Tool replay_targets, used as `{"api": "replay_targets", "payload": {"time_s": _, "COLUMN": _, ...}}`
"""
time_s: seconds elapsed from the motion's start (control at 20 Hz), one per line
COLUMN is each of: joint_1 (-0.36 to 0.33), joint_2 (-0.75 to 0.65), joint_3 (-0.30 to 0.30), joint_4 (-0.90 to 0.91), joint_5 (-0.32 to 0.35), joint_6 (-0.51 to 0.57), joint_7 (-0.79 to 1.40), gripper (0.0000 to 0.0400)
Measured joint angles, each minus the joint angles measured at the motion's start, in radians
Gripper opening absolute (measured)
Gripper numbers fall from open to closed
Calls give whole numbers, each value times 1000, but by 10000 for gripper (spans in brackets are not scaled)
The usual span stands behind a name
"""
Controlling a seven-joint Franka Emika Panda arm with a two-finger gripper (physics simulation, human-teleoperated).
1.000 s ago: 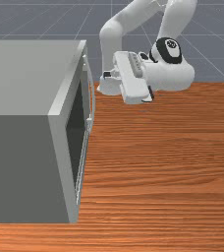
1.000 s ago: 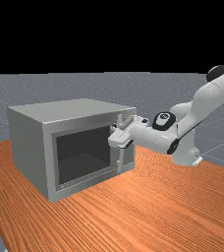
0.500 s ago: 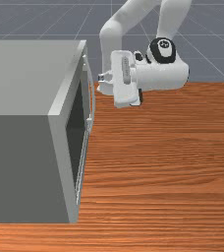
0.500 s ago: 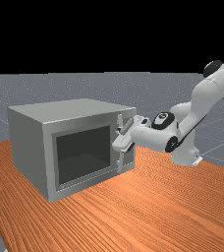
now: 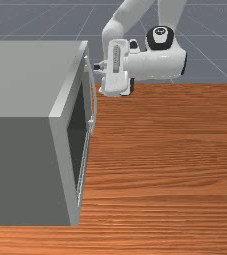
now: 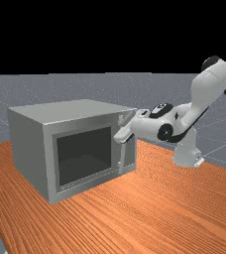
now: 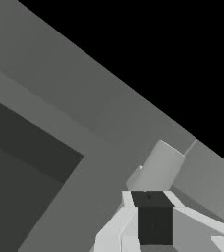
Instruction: Open the microwave
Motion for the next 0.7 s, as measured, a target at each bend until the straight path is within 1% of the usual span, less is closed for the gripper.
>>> {"api": "replay_targets", "payload": {"time_s": 0.1, "joint_1": 46, "joint_2": -20, "joint_3": -39, "joint_4": -43, "joint_5": -35, "joint_6": 30, "joint_7": 26, "gripper": 0}}
{"api": "replay_targets", "payload": {"time_s": 0.2, "joint_1": 60, "joint_2": -26, "joint_3": -52, "joint_4": -57, "joint_5": -47, "joint_6": 35, "joint_7": 25, "gripper": 0}}
{"api": "replay_targets", "payload": {"time_s": 0.25, "joint_1": -4, "joint_2": -58, "joint_3": -5, "joint_4": 1, "joint_5": 46, "joint_6": -37, "joint_7": -91, "gripper": 0}}
{"api": "replay_targets", "payload": {"time_s": 0.3, "joint_1": 5, "joint_2": -67, "joint_3": -12, "joint_4": -11, "joint_5": 48, "joint_6": -32, "joint_7": -76, "gripper": 0}}
{"api": "replay_targets", "payload": {"time_s": 0.4, "joint_1": 29, "joint_2": -68, "joint_3": -30, "joint_4": -35, "joint_5": 27, "joint_6": -10, "joint_7": -39, "gripper": 0}}
{"api": "replay_targets", "payload": {"time_s": 0.45, "joint_1": 79, "joint_2": -156, "joint_3": -63, "joint_4": -61, "joint_5": 5, "joint_6": 1, "joint_7": -159, "gripper": 0}}
{"api": "replay_targets", "payload": {"time_s": 0.55, "joint_1": 81, "joint_2": -198, "joint_3": -62, "joint_4": -59, "joint_5": 18, "joint_6": -13, "joint_7": -223, "gripper": 0}}
{"api": "replay_targets", "payload": {"time_s": 0.6, "joint_1": 78, "joint_2": -186, "joint_3": -61, "joint_4": -60, "joint_5": 20, "joint_6": -14, "joint_7": -198, "gripper": 0}}
{"api": "replay_targets", "payload": {"time_s": 0.65, "joint_1": 92, "joint_2": -230, "joint_3": -76, "joint_4": -75, "joint_5": -16, "joint_6": 13, "joint_7": -280, "gripper": 0}}
{"api": "replay_targets", "payload": {"time_s": 0.7, "joint_1": 70, "joint_2": -237, "joint_3": -58, "joint_4": -67, "joint_5": -13, "joint_6": 14, "joint_7": -321, "gripper": 0}}
